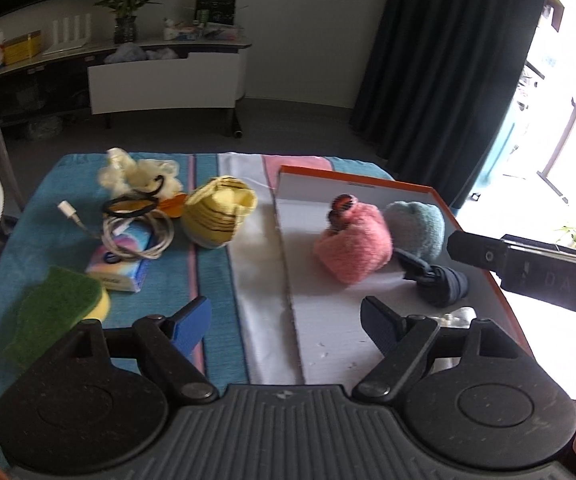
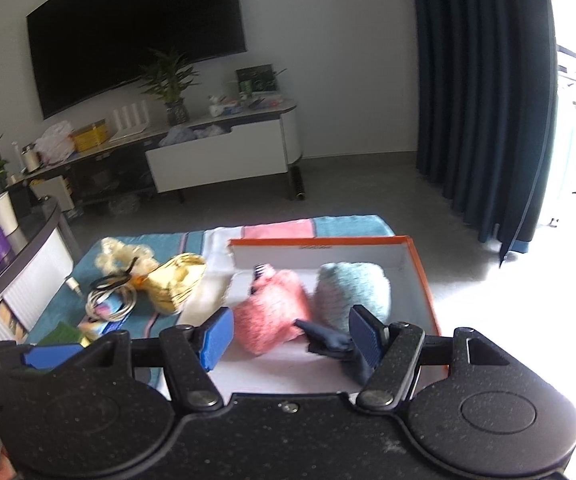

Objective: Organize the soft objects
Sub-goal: 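Withdraw both tools from the box toward the green sponge and yellow knitted item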

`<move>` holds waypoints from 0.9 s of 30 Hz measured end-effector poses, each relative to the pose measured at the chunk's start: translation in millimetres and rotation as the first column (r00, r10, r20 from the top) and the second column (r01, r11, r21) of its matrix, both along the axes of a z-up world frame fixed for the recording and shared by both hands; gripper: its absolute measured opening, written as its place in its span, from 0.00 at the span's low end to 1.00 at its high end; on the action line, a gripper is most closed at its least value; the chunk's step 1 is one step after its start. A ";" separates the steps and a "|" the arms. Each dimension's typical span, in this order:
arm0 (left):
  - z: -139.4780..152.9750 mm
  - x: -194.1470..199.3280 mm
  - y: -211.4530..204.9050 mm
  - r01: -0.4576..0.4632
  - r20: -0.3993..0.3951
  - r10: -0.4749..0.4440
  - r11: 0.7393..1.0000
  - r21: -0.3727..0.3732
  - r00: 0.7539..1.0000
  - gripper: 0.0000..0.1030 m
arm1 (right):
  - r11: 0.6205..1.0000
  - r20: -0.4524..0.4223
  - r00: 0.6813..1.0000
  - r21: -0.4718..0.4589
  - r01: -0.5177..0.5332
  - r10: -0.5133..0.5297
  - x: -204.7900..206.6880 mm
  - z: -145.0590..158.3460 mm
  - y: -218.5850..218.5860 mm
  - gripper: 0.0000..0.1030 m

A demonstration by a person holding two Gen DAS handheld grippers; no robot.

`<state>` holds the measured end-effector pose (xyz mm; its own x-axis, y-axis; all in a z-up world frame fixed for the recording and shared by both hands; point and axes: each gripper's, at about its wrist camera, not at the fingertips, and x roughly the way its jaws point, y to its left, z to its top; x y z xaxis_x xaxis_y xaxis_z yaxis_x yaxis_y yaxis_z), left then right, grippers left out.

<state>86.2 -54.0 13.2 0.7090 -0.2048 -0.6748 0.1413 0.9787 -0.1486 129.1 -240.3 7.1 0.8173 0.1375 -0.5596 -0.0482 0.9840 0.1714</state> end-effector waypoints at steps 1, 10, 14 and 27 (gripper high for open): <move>0.1 -1.1 4.1 -0.010 0.001 0.010 1.000 0.000 1.000 0.82 | 1.000 -0.002 1.000 -0.001 -0.011 0.011 0.2 -0.2 3.9 0.75; 1.3 -12.3 41.8 -0.104 -0.001 0.104 0.995 0.002 0.995 0.82 | 0.995 -0.013 0.995 -0.010 -0.102 0.102 3.1 -0.2 39.5 0.75; 0.3 -15.6 57.0 -0.140 -0.002 0.140 0.990 -0.002 0.990 0.82 | 0.990 -0.023 0.990 -0.015 -0.139 0.138 5.1 -1.9 55.8 0.75; -10.8 -23.8 97.1 -0.216 -0.024 0.216 0.976 0.003 0.976 0.83 | 0.973 -0.035 0.973 -0.027 -0.227 0.226 8.7 -4.2 95.7 0.75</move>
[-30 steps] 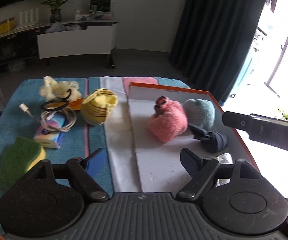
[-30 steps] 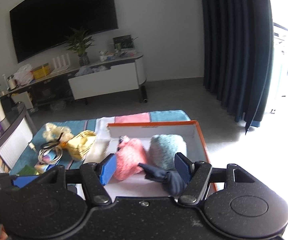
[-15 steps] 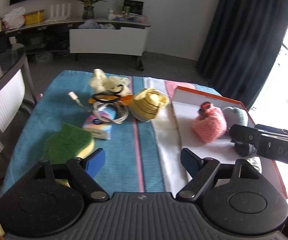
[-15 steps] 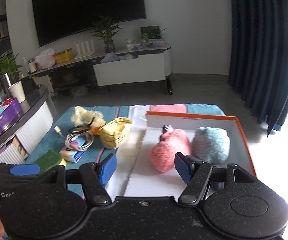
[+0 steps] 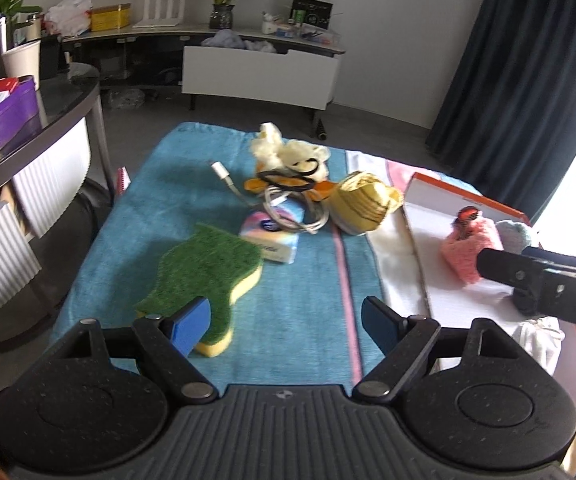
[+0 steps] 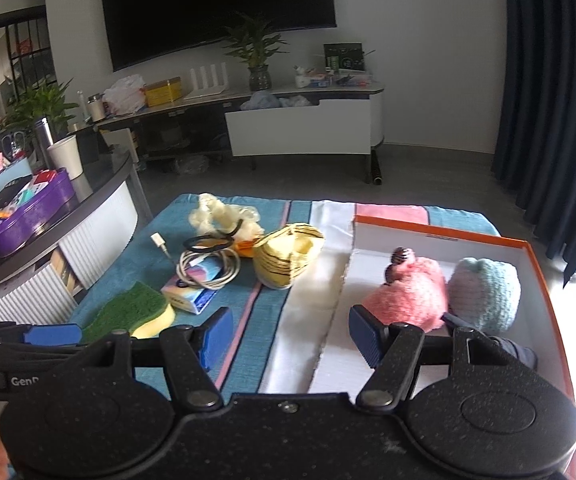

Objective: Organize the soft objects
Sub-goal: 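Withdraw both tools from the box toward the green sponge and yellow knitted item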

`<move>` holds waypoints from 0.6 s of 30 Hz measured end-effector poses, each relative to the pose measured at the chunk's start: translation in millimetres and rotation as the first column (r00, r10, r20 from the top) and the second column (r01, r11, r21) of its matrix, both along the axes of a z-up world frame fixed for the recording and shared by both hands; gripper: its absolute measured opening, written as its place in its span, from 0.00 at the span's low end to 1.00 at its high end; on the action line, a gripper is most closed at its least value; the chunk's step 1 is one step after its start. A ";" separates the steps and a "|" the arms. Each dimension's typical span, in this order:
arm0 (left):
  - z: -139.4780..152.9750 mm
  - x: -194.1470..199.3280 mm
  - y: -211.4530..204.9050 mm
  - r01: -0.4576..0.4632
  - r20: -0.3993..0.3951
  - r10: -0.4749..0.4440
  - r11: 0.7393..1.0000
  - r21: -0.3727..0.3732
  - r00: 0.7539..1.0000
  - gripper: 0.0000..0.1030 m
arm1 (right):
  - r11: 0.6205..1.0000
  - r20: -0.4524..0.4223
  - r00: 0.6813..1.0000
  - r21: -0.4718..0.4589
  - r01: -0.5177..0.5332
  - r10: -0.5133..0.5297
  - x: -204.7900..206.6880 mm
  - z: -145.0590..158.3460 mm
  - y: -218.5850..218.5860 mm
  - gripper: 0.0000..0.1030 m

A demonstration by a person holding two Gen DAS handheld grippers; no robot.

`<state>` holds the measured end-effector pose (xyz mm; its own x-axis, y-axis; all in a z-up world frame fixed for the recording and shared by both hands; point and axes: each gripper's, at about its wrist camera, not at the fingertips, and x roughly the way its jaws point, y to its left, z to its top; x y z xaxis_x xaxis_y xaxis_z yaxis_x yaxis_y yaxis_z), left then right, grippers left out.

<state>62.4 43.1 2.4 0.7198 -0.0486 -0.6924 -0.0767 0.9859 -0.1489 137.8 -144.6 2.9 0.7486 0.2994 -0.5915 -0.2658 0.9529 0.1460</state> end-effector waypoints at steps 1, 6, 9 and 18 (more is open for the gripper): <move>-1.7 0.8 3.3 -0.008 -0.005 0.008 1.000 0.003 1.000 0.83 | 1.000 0.000 1.000 -0.001 -0.006 0.006 0.1 -0.2 1.9 0.75; -11.1 4.4 20.4 -0.043 -0.024 0.043 0.999 0.022 0.999 0.83 | 1.000 -0.004 1.000 -0.006 -0.019 0.019 1.4 -1.8 8.1 0.75; -17.1 8.9 30.5 -0.058 -0.040 0.059 0.998 0.031 0.997 0.84 | 1.000 -0.007 1.000 -0.007 -0.018 0.018 3.5 -3.0 8.2 0.75; -37.1 21.3 48.9 -0.023 -0.092 0.029 0.998 0.064 0.995 0.89 | 1.000 -0.025 0.999 -0.013 -0.022 0.022 9.0 -8.1 11.6 0.75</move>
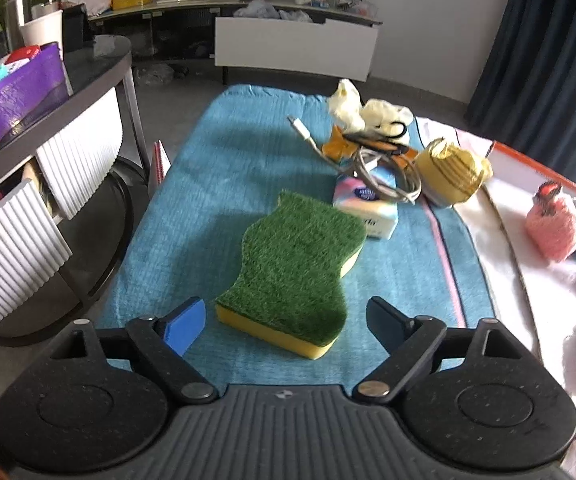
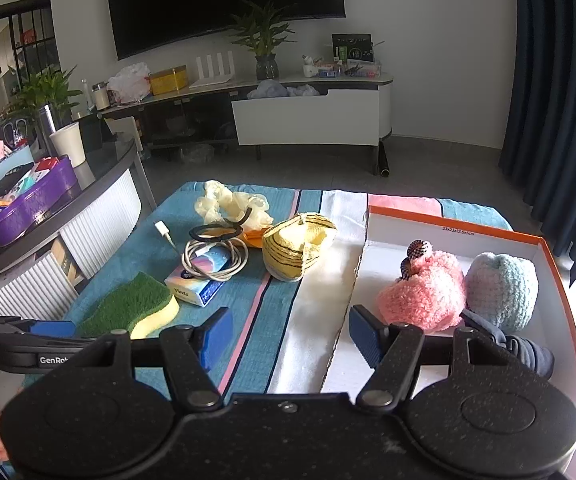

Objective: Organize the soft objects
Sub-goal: 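Withdraw both tools from the box toward the green sponge and yellow knitted item, then grasp the green-yellow sponge with the left tool while the right tool grasps the yellow striped knit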

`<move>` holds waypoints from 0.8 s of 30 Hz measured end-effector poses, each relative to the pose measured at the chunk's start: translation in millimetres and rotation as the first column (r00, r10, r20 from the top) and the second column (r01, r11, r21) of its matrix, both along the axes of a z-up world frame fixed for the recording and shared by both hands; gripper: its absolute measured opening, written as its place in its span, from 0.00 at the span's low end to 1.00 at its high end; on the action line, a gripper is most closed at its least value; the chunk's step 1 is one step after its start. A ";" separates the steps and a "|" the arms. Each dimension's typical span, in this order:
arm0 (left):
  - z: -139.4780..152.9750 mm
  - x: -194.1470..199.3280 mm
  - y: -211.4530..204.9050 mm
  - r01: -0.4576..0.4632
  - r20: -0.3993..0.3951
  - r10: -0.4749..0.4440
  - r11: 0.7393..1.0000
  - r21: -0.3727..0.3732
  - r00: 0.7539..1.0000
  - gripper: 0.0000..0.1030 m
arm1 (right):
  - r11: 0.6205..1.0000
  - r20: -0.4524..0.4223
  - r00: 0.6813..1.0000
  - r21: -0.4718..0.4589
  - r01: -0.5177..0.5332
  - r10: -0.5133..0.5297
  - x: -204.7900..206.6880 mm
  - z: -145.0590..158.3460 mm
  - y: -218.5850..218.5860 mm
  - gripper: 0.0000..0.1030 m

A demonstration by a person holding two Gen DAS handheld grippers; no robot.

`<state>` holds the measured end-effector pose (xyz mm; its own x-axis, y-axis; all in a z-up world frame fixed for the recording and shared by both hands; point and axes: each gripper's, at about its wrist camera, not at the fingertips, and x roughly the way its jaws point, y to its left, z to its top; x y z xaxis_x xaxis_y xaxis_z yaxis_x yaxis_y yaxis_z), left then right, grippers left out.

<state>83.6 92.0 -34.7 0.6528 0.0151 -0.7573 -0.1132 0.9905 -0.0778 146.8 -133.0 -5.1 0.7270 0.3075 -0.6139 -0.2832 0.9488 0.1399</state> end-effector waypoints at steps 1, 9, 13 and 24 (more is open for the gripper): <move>-2.2 0.7 0.6 0.010 -0.002 -0.010 1.000 0.005 1.000 0.89 | 1.000 -0.001 1.000 -0.002 -0.001 0.001 0.7 -0.5 0.6 0.75; -13.9 11.6 3.2 0.037 -0.018 -0.036 0.999 0.025 0.999 0.82 | 1.000 -0.008 1.000 -0.013 -0.004 0.004 5.0 -2.6 5.8 0.75; -16.0 10.9 1.1 0.044 -0.001 -0.044 0.999 0.028 0.999 0.72 | 1.000 -0.016 1.000 -0.017 -0.003 0.003 9.1 -4.6 7.3 0.75; 13.8 -2.0 3.1 -0.015 0.109 0.019 0.999 -0.038 0.994 0.71 | 0.999 -0.015 1.000 -0.037 -0.017 0.016 42.1 -11.6 13.3 0.76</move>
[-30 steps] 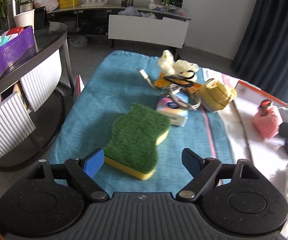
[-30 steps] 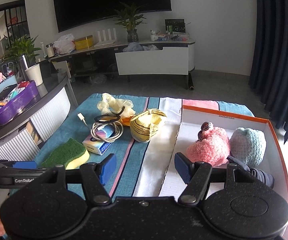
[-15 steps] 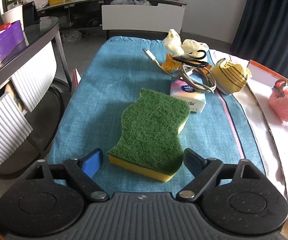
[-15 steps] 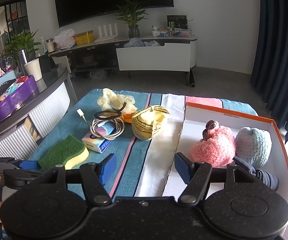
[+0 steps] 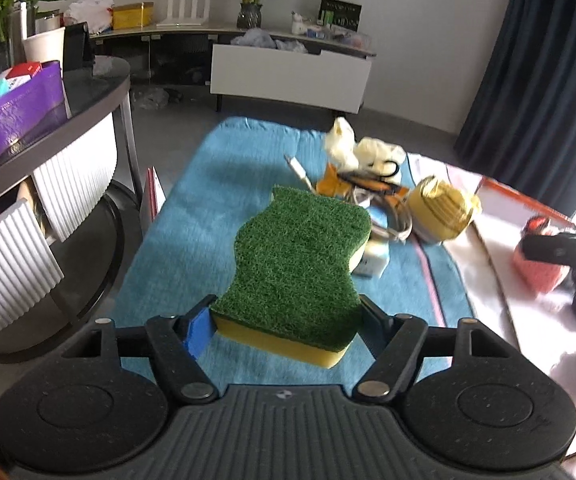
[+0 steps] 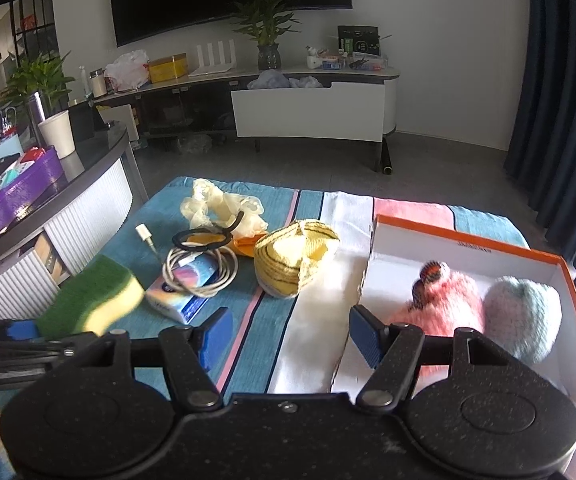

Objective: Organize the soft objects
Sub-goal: 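Grasp the green-yellow sponge with the left tool while the right tool grasps the yellow striped knit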

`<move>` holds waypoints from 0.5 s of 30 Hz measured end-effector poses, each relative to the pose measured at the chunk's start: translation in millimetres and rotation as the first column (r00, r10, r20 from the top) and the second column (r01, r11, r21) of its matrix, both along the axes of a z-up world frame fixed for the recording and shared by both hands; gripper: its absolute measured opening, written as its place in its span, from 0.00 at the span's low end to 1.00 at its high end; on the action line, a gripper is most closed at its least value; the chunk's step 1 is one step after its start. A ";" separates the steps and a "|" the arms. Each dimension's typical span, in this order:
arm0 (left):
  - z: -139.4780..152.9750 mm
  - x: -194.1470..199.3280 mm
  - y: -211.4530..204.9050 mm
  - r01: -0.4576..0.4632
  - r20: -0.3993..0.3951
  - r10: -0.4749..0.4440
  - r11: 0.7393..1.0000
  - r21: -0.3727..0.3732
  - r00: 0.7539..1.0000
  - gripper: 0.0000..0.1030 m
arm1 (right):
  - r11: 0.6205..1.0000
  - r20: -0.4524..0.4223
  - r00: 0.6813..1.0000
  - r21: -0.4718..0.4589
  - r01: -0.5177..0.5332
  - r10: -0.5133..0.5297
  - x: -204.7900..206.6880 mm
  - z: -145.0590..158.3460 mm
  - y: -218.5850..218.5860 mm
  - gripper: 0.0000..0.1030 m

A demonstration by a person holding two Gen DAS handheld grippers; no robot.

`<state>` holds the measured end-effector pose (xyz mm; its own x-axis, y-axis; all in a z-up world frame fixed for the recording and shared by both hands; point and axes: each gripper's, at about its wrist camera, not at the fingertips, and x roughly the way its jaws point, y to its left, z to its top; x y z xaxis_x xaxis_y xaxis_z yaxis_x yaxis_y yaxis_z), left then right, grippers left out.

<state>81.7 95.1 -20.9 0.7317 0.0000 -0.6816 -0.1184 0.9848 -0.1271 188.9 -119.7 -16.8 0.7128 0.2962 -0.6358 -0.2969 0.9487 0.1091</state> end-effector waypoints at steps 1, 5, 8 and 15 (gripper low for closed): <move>2.0 0.3 -0.3 -0.002 0.003 0.002 1.000 -0.003 1.000 0.71 | 1.000 -0.001 1.000 -0.004 -0.005 0.005 5.8 -1.3 1.0 0.76; 7.2 1.8 -2.2 -0.008 0.017 0.008 1.000 -0.012 1.000 0.71 | 1.000 -0.025 1.000 0.006 -0.019 0.019 32.5 -8.7 6.3 0.76; 8.6 1.4 -1.6 -0.014 0.024 0.014 1.000 -0.023 1.000 0.71 | 1.000 -0.057 0.998 0.025 -0.015 0.017 54.1 -16.7 10.5 0.78; 11.4 6.4 -0.4 -0.027 0.030 0.028 0.999 -0.031 0.999 0.71 | 1.000 -0.085 0.996 0.018 -0.009 0.011 92.3 -35.3 25.7 0.81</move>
<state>88.1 94.7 -9.4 0.7520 -0.0007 -0.6592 -0.1406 0.9768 -0.1615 281.3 -94.0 -52.1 0.6532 0.3146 -0.6888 -0.2952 0.9434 0.1510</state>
